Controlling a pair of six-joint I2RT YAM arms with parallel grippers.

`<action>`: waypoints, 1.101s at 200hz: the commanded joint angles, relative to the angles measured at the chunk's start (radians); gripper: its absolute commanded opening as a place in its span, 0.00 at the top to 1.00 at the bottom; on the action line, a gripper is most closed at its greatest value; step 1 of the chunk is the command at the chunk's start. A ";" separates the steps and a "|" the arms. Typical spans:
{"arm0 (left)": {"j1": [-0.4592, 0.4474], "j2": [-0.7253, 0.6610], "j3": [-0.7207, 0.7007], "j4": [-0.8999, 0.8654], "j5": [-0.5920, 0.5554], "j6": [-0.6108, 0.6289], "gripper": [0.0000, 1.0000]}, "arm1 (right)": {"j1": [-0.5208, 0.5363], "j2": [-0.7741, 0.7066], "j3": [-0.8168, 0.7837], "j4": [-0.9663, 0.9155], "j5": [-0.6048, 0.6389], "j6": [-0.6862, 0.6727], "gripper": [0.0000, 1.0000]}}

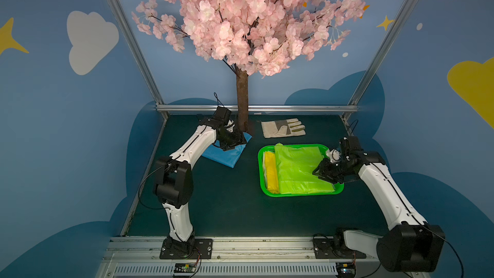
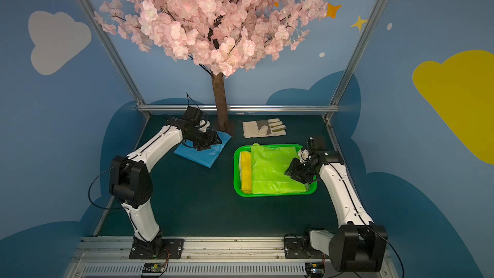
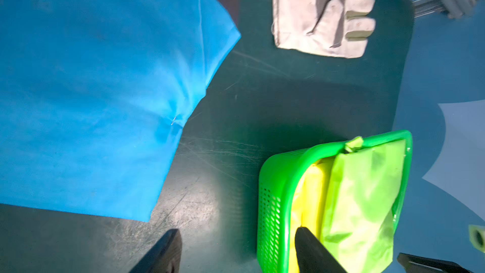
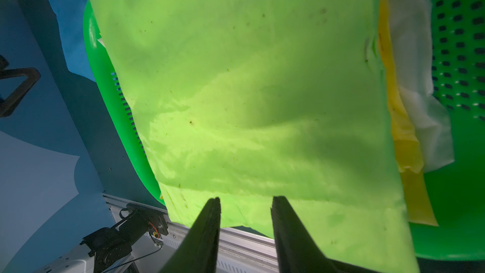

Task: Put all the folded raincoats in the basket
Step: Adjust the raincoat at the center of the board.

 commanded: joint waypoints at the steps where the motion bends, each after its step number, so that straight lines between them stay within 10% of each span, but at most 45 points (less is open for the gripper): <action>1: 0.007 0.044 -0.031 0.049 0.009 -0.017 0.34 | 0.006 -0.003 -0.016 -0.015 -0.006 -0.016 0.61; 88: 0.027 0.247 -0.055 0.087 -0.067 -0.014 0.54 | 0.013 -0.002 -0.026 -0.017 -0.006 -0.018 0.61; 143: 0.188 -0.101 -0.488 0.076 -0.241 -0.095 0.54 | 0.019 0.004 -0.026 -0.011 -0.005 -0.018 0.62; 185: 0.311 -0.382 -0.619 0.185 -0.073 -0.095 0.49 | 0.030 0.018 -0.017 -0.011 -0.002 -0.016 0.62; 220: 0.265 -0.265 -0.531 0.229 0.052 -0.153 0.41 | 0.034 0.015 -0.018 -0.014 0.000 -0.014 0.61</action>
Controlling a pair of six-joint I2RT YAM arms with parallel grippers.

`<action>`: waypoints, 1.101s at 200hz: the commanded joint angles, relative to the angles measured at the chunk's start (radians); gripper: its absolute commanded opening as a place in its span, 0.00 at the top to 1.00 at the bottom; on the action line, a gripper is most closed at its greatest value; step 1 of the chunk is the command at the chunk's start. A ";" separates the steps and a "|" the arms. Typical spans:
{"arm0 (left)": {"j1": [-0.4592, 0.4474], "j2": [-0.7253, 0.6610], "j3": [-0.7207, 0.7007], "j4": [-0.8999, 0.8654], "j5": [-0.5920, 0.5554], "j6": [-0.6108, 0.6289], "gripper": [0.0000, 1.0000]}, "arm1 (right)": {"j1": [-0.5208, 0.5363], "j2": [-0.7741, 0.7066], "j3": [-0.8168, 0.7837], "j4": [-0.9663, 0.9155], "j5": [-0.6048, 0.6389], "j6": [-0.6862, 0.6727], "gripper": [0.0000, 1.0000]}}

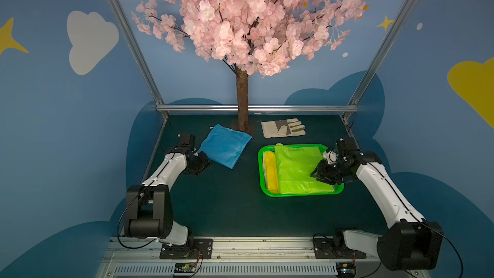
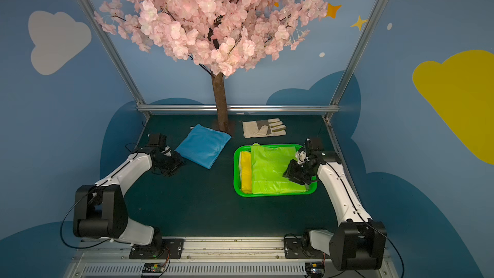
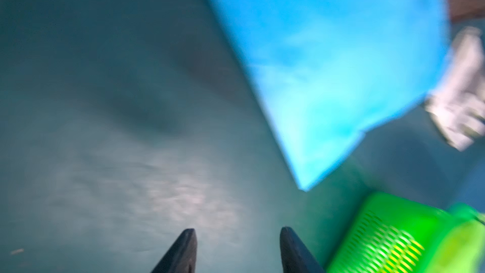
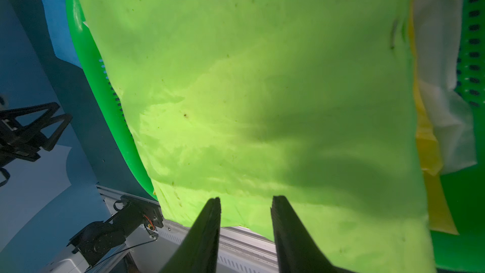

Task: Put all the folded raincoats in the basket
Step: Adjust the raincoat at the center of the board.

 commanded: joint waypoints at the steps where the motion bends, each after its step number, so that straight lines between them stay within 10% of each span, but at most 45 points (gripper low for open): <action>1: -0.028 0.105 0.048 0.060 0.117 -0.043 0.41 | 0.006 0.001 -0.002 -0.014 0.000 -0.003 0.62; 95: -0.127 0.388 0.120 0.237 0.114 -0.187 0.52 | 0.016 0.021 0.012 -0.028 0.001 -0.013 0.62; 160: -0.129 0.378 0.134 0.123 0.030 -0.127 0.98 | 0.019 0.041 0.016 -0.025 -0.004 -0.014 0.62; 197: -0.013 0.149 -0.004 -0.094 -0.012 -0.009 0.97 | 0.023 0.032 0.010 -0.022 -0.006 -0.013 0.62; 220: 0.104 -0.077 -0.083 -0.220 -0.128 0.005 0.53 | 0.027 0.034 0.016 -0.020 -0.012 -0.008 0.62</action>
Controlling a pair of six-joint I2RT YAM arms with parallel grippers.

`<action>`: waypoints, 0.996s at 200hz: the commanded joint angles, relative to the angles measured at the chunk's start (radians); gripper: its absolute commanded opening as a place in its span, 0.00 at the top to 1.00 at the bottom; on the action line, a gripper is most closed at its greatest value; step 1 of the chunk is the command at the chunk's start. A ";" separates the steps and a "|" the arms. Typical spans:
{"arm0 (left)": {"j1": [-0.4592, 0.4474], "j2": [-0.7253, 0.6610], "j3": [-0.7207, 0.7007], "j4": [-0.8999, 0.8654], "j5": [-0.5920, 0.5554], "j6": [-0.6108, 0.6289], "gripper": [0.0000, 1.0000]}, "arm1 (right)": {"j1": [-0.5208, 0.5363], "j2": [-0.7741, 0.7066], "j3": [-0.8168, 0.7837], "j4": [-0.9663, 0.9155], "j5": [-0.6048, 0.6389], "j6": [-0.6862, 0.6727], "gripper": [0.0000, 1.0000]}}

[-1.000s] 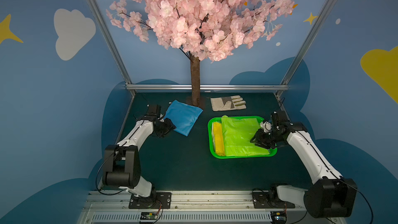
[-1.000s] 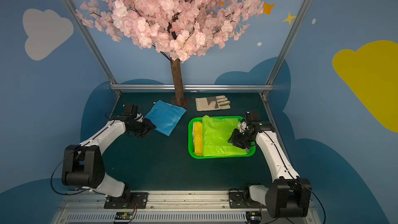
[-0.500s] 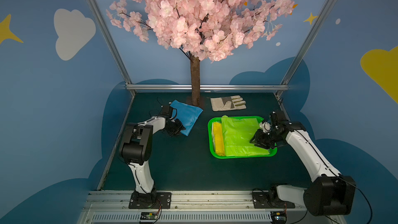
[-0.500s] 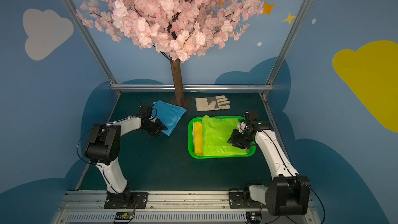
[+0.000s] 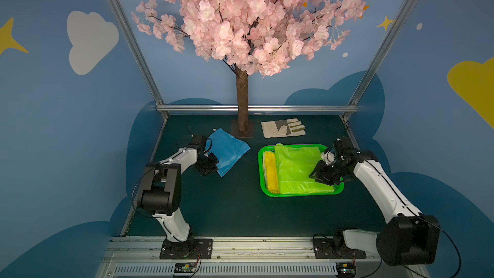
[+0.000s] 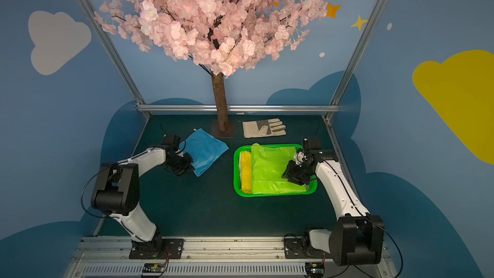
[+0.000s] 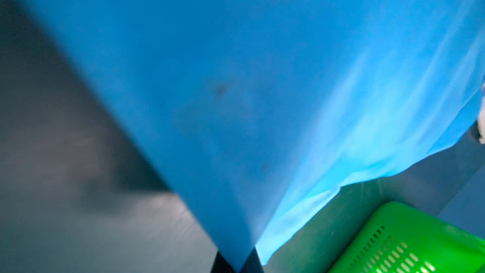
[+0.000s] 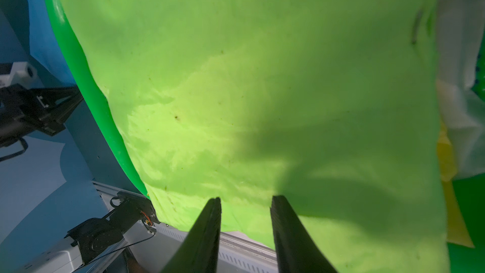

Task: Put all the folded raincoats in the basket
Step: Adjust the raincoat at the center of the board.

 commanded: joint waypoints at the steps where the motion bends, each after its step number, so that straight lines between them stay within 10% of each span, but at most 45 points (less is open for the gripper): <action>1: 0.101 -0.209 -0.055 -0.217 -0.123 0.047 0.50 | 0.009 -0.002 0.018 -0.017 -0.015 -0.004 0.62; 18: 0.110 -0.329 -0.058 -0.193 -0.133 0.039 0.13 | 0.015 0.002 0.032 -0.020 -0.013 -0.001 0.62; 31: 0.107 -0.358 -0.033 -0.161 -0.116 0.023 0.08 | 0.021 0.000 0.036 -0.022 -0.015 0.002 0.62; 64: -0.001 -0.190 0.075 0.021 0.096 0.030 0.37 | 0.025 -0.015 0.027 -0.023 -0.004 0.004 0.61; 103: -0.187 0.166 0.346 -0.055 0.094 0.069 0.84 | 0.028 -0.014 0.028 -0.022 -0.009 0.006 0.62; 199: -0.345 0.540 0.555 -0.074 0.034 0.063 0.86 | 0.031 -0.002 0.023 -0.028 0.005 -0.007 0.62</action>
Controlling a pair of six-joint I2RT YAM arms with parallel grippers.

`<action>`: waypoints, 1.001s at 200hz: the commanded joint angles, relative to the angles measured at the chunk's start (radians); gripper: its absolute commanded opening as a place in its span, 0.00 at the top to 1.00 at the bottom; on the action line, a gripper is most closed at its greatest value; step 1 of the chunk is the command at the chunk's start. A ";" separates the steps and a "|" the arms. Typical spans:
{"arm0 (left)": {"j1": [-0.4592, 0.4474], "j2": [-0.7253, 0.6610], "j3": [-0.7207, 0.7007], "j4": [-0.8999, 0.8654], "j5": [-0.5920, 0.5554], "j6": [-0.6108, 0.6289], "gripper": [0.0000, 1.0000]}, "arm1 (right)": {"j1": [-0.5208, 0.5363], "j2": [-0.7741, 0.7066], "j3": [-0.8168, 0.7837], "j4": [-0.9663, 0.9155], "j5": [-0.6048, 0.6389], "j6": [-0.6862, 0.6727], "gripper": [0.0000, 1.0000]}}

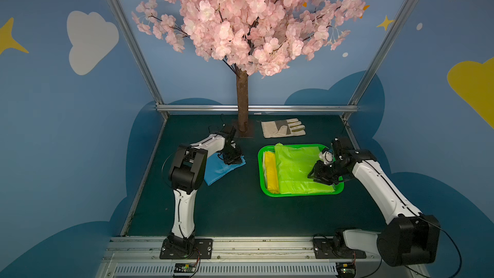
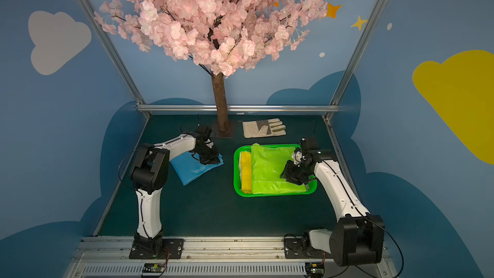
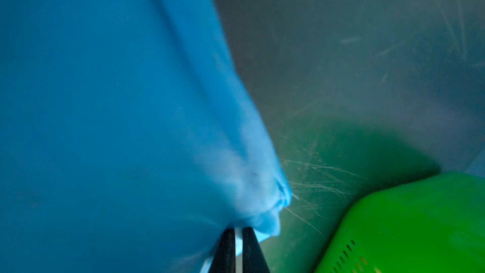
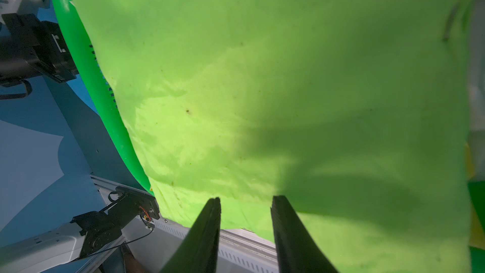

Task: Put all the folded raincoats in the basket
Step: Adjust the raincoat at the center of the board.

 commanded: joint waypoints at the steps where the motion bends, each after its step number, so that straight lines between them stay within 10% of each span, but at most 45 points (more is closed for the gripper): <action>1: -0.024 0.050 0.032 -0.033 -0.036 0.014 0.86 | 0.004 -0.002 0.015 -0.026 0.005 -0.010 0.61; 42: -0.040 -0.049 -0.036 -0.042 -0.046 0.037 0.79 | 0.006 0.006 0.017 -0.026 0.000 -0.009 0.62; 68: -0.036 -0.220 -0.092 -0.041 -0.092 0.037 0.49 | 0.004 0.003 0.029 -0.030 -0.005 -0.002 0.61; 127: 0.154 -0.717 -0.479 -0.039 -0.314 -0.111 0.20 | 0.066 -0.079 0.067 0.024 -0.045 0.022 0.55; 200: 0.460 -0.808 -0.768 0.136 -0.119 -0.101 0.28 | 0.465 0.044 0.187 0.276 -0.010 0.193 0.53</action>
